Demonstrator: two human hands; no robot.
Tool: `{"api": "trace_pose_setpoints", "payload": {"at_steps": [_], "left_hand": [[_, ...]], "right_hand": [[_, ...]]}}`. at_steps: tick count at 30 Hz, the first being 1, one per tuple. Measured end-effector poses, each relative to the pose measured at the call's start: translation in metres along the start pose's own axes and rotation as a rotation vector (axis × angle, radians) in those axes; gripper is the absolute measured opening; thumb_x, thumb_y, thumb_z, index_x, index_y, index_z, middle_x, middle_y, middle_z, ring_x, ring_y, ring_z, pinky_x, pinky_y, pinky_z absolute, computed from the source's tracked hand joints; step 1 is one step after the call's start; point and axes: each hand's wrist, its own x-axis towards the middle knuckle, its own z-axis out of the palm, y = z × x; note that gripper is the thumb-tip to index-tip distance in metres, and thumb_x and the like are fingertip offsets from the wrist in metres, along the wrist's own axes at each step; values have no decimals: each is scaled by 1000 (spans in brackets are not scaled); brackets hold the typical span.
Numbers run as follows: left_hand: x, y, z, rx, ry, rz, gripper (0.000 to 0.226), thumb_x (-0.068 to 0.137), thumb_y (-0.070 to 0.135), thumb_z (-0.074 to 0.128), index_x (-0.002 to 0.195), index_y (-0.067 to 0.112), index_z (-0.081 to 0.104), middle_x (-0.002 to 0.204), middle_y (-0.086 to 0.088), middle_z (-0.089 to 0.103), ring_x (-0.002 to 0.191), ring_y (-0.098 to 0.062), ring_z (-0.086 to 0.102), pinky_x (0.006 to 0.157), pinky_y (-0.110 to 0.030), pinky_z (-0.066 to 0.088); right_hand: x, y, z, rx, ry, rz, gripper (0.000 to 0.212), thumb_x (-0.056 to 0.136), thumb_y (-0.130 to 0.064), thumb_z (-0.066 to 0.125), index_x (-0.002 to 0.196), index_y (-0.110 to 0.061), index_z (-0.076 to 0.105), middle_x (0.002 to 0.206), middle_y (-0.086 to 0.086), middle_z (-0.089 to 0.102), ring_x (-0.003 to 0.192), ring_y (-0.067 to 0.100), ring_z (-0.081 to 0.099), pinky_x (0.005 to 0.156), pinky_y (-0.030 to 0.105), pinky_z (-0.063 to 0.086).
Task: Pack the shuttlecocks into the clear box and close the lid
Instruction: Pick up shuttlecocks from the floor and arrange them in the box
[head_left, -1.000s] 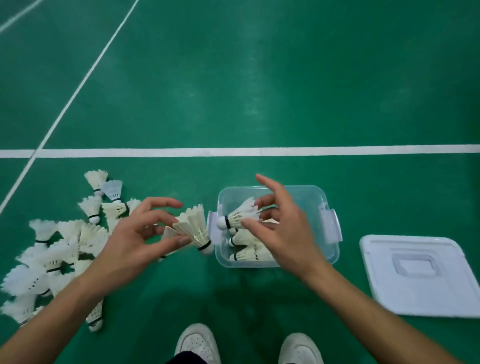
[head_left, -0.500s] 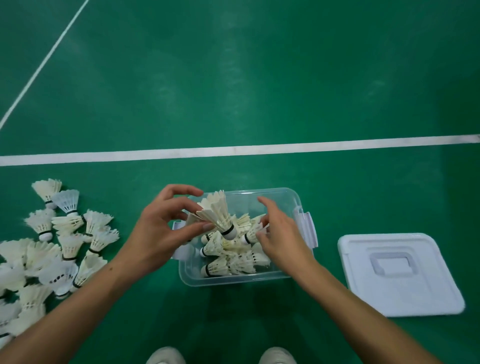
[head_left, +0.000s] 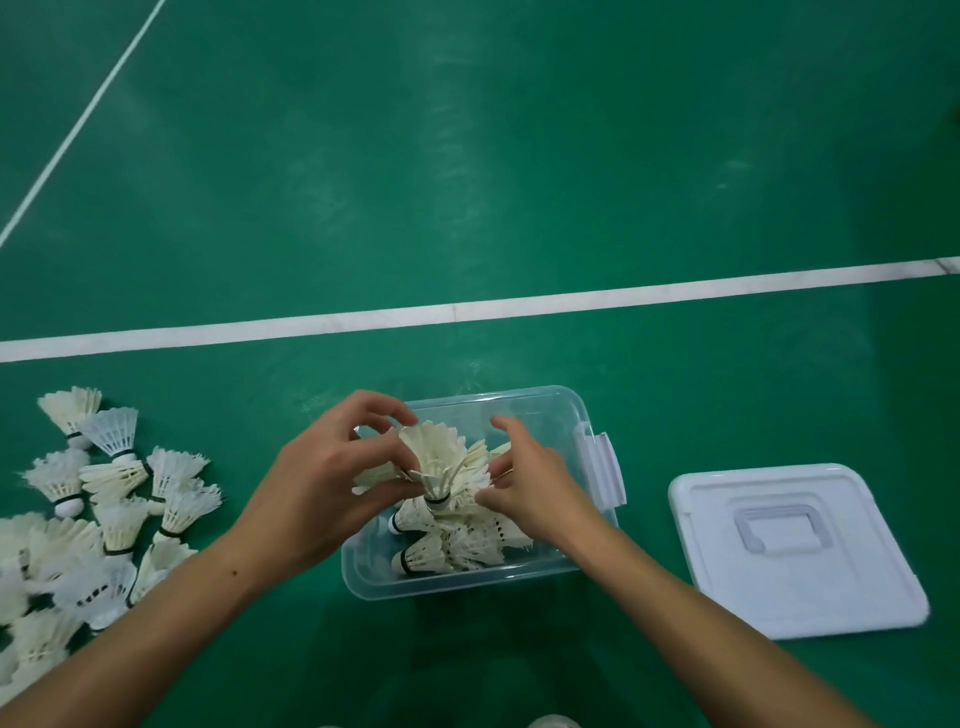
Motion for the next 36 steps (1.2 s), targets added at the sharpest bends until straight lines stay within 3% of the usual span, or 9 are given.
{"api": "trace_pose_setpoints", "payload": {"at_steps": [2, 5, 9, 13, 17, 21, 26, 31, 36], "left_hand": [[8, 1, -3, 43, -28, 21, 15, 84, 50, 75, 86, 36, 71, 129, 16, 55, 104, -7, 61, 72, -39, 58], [25, 2, -6, 48, -87, 19, 14, 84, 48, 81, 86, 39, 70, 129, 19, 53, 107, -4, 62, 79, -40, 58], [49, 4, 0, -19, -148, 19, 18, 82, 54, 79, 88, 38, 72, 127, 20, 51, 105, -3, 62, 85, -41, 56], [61, -3, 6, -134, -167, -33, 17, 80, 50, 83, 88, 39, 73, 124, 21, 53, 112, 0, 58, 91, -34, 51], [62, -5, 15, -236, -184, -73, 18, 80, 43, 86, 92, 38, 73, 123, 18, 54, 114, -1, 57, 89, -20, 48], [57, -6, 23, -317, -104, -151, 49, 74, 41, 91, 117, 44, 67, 125, 17, 54, 108, -1, 60, 83, -19, 57], [37, -13, 39, -360, -109, -236, 67, 70, 50, 89, 130, 45, 60, 131, 21, 55, 109, 3, 59, 86, -17, 57], [24, -16, 52, -343, -121, -285, 66, 70, 51, 88, 130, 44, 61, 131, 23, 52, 109, 4, 59, 88, -19, 58], [24, -14, 54, -360, -93, -304, 63, 72, 45, 90, 128, 43, 61, 131, 22, 53, 112, -2, 60, 89, -20, 56]], "right_hand": [[-9, -4, -20, -67, 61, -53, 83, 90, -18, 82, 158, -28, 36, 123, -3, 66, 106, 12, 65, 98, 36, 58], [-24, -16, -50, 36, 170, -235, 70, 87, -18, 84, 147, -30, 51, 123, -13, 66, 113, 4, 64, 102, 30, 56], [-30, -33, -63, 189, 58, -372, 75, 81, -11, 89, 145, -30, 54, 127, -14, 68, 124, 5, 62, 107, 24, 51], [-24, -35, -59, 168, 71, -368, 70, 81, -7, 88, 142, -26, 58, 115, -11, 73, 112, 6, 68, 101, 29, 56], [-23, -30, -60, 46, 129, -390, 66, 83, -17, 89, 140, -29, 59, 100, -14, 74, 101, 6, 69, 100, 30, 57], [-33, -19, -59, -124, 258, -374, 60, 81, -37, 88, 136, -39, 61, 91, -25, 67, 111, 1, 55, 94, 30, 48], [-44, 6, -60, -205, 404, -315, 62, 86, -26, 86, 139, -39, 55, 89, -23, 68, 86, 4, 67, 83, 38, 59], [-44, 10, -45, -463, 418, -304, 68, 88, -29, 82, 144, -37, 45, 96, -17, 73, 86, 16, 72, 74, 39, 59], [-32, 10, -30, -349, 334, -244, 72, 89, -19, 81, 150, -31, 44, 89, -9, 70, 83, 12, 68, 83, 32, 57]]}}
